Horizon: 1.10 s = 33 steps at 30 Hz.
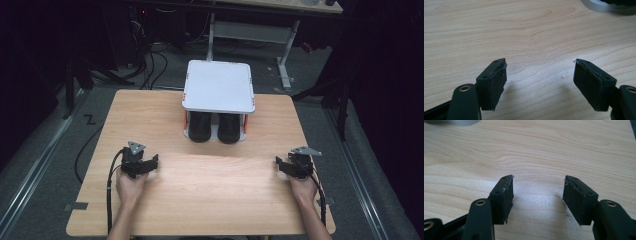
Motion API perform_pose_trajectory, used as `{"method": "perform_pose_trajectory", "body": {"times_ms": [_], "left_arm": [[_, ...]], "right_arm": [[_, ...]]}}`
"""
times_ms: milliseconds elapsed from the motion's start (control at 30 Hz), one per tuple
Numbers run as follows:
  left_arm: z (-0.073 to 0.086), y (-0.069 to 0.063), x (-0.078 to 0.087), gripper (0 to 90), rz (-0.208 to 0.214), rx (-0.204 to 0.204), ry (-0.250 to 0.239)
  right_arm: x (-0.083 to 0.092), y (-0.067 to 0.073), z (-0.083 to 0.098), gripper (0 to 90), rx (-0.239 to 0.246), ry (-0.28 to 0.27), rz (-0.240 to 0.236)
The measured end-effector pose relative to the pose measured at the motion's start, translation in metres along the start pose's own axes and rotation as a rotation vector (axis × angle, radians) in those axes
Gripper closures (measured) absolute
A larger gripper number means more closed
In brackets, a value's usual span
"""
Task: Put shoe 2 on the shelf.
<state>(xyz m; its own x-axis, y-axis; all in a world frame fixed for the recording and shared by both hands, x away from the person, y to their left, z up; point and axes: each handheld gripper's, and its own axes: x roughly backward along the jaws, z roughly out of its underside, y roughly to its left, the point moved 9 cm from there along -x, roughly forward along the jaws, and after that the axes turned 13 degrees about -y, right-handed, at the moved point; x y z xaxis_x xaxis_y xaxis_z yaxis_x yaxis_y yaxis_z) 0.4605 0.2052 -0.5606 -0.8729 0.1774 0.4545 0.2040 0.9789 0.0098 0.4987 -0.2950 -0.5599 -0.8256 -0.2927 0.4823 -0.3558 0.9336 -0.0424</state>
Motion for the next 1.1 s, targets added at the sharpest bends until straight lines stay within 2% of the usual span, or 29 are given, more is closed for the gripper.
{"method": "perform_pose_trajectory", "body": {"times_ms": [67, 167, 267, 500, 600, 867, 1100], "left_arm": [[0.0006, -0.0004, -0.0008, 27.1, -0.005, -0.007, 0.002], [0.0014, -0.0006, -0.0019, 27.1, -0.009, -0.012, 0.005], [0.003, -0.001, -0.0039, 27.1, -0.013, -0.018, 0.01], [0.0042, -0.0004, -0.0042, 26.9, -0.018, -0.022, 0.025], [0.0052, -0.0005, -0.0044, 26.9, 0.003, 0.016, 0.035], [0.0058, -0.0013, -0.0044, 23.2, 0.009, 0.018, 0.04], [0.0077, -0.004, -0.0041, 14.7, 0.015, 0.011, 0.058]], "right_arm": [[-0.0012, 0.0005, 0.0002, 40.2, 0.013, 0.007, 0.0], [-0.0023, 0.0005, 0.0, 39.2, 0.005, 0.009, -0.001], [-0.0029, -0.0009, 0.0005, 36.8, -0.024, 0.019, -0.01], [-0.0033, -0.0017, 0.0007, 35.4, -0.023, 0.021, -0.01], [-0.0032, -0.0015, 0.0007, 34.6, -0.023, 0.021, -0.011], [-0.0034, -0.0007, 0.001, 32.2, -0.022, 0.024, -0.016], [-0.0036, -0.0003, 0.002, 23.5, -0.02, 0.035, -0.022]]}}
